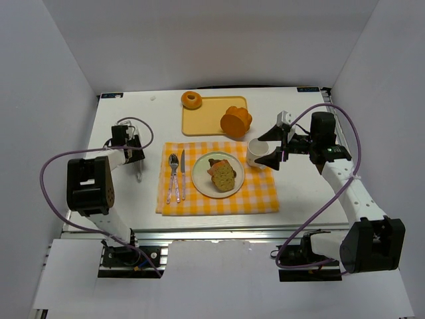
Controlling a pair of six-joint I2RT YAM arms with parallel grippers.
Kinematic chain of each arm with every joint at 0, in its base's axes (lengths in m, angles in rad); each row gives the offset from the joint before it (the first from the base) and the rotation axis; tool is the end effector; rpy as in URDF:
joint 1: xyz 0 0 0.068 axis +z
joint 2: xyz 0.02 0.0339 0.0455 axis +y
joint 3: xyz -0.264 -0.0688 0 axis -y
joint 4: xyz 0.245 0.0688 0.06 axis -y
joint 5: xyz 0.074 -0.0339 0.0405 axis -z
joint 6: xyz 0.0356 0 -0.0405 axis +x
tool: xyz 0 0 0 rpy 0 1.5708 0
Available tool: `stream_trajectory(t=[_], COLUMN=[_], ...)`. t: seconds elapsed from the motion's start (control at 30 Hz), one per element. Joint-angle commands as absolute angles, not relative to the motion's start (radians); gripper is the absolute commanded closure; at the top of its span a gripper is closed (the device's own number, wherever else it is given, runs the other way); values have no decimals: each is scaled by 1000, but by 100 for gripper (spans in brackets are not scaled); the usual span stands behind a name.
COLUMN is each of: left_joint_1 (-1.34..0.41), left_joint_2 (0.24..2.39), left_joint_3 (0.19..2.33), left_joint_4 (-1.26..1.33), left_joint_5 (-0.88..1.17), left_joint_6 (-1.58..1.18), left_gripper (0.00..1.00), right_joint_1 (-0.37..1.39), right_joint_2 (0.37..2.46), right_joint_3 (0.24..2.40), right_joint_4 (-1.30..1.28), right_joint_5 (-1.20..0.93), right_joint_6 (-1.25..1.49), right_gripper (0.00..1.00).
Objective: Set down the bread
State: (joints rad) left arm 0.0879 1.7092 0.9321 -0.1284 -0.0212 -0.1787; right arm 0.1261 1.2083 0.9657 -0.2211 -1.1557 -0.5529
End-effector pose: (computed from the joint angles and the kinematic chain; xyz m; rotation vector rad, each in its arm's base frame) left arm 0.3394 0.0307 0.1597 -0.3381 2.4529 -0.0126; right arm 0.2515 0.0647 0.3202 -1.2135 1.3764 0.8619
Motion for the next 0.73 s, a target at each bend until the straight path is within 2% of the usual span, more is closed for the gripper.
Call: stream_trajectory(t=[0.0, 0.13, 0.17, 0.23, 0.27, 0.37, 0.53, 0.7], left_joint_1=[97, 106, 106, 106, 107, 109, 107, 109], left_joint_2=[1724, 1764, 1760, 1734, 1720, 1655, 1489, 1263], left_joint_3=[976, 985, 977, 970, 965, 963, 927, 815], left_joint_4=[-40, -64, -64, -63, -64, -89, -127, -46], left_joint_5=[-35, -43, -44, -43, -52, -55, -35, -2], left_joint_6=[-141, -150, -155, -160, -164, -170, -215, -342], left_gripper=[42, 33, 24, 16, 2, 2, 2, 2], right_joint_1=[123, 123, 123, 123, 121, 123, 123, 123], right_joint_2=[1177, 1172, 1170, 1170, 1166, 1163, 1181, 1215], right_joint_3=[954, 956, 957, 963, 963, 960, 1032, 1084], right_joint_4=[-233, -245, -248, -253, -223, -123, -167, -193], right_joint_5=[-1157, -1135, -1131, -1097, -1071, -895, -585, -523], right_joint_6=[-571, -571, -569, -565, -502, -277, -114, -63], right_gripper=[11, 11, 11, 10, 11, 11, 11, 10])
